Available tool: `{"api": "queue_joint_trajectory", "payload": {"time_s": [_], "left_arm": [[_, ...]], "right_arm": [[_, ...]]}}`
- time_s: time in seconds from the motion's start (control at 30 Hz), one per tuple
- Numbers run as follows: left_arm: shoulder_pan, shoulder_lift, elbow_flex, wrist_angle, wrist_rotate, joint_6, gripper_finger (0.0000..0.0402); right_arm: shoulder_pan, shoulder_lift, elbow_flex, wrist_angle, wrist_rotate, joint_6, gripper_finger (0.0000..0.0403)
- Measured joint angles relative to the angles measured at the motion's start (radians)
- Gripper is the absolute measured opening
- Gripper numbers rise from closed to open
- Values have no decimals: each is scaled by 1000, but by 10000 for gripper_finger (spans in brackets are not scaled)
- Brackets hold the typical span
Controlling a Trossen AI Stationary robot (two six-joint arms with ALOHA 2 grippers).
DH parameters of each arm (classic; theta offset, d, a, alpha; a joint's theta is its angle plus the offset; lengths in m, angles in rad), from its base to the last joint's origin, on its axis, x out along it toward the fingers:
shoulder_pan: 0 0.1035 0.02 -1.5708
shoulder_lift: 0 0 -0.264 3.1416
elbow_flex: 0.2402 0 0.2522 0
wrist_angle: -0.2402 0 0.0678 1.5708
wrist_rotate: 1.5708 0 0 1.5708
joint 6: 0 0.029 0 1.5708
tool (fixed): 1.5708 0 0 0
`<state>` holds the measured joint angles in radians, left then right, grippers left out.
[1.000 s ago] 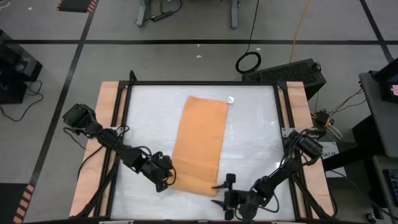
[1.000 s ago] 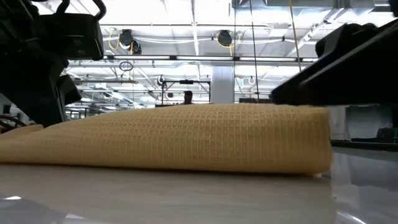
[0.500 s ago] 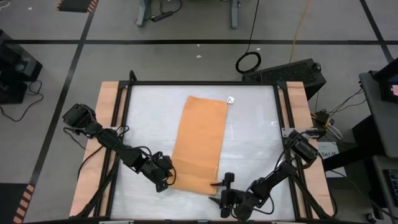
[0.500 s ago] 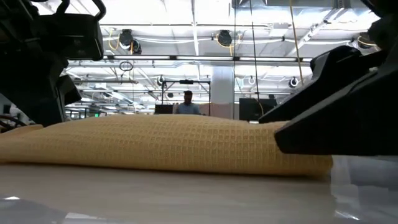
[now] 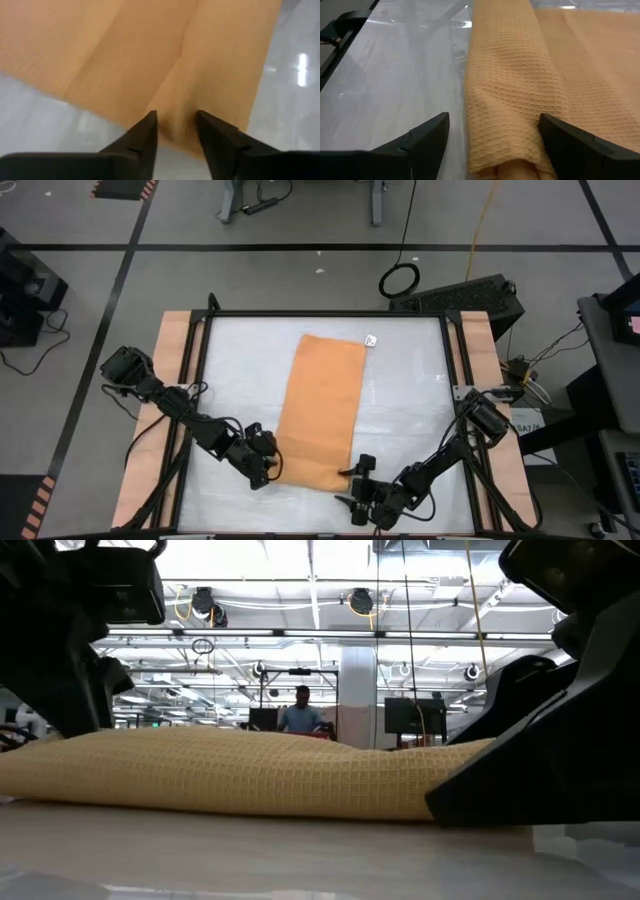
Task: Roll towel into tight, uniform cylinder
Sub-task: Roll the yellow towel
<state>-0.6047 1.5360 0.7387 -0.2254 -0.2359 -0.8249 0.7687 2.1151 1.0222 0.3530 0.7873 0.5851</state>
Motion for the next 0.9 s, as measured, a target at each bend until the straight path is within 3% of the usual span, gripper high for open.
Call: {"api": "queue_joint_trajectory", "payload": {"time_s": [0.17,0.3,0.47,0.6,0.73,0.9], "left_arm": [[-1,-39,36,-171,66,32,186],[-18,-106,45,-254,78,78,191],[-116,-147,45,-63,-98,209,191],[-222,-65,41,154,-210,391,191],[-278,39,45,159,-351,440,203],[-311,139,45,136,-351,465,226]], "right_arm": [[-1,0,0,-5,-20,-2,299],[-3,0,0,-11,-26,-10,299],[-4,0,0,-13,-29,-19,299],[-4,0,0,-13,-30,-21,299],[-4,0,0,-14,-30,-28,299],[-4,0,0,-15,-30,-28,299]]}}
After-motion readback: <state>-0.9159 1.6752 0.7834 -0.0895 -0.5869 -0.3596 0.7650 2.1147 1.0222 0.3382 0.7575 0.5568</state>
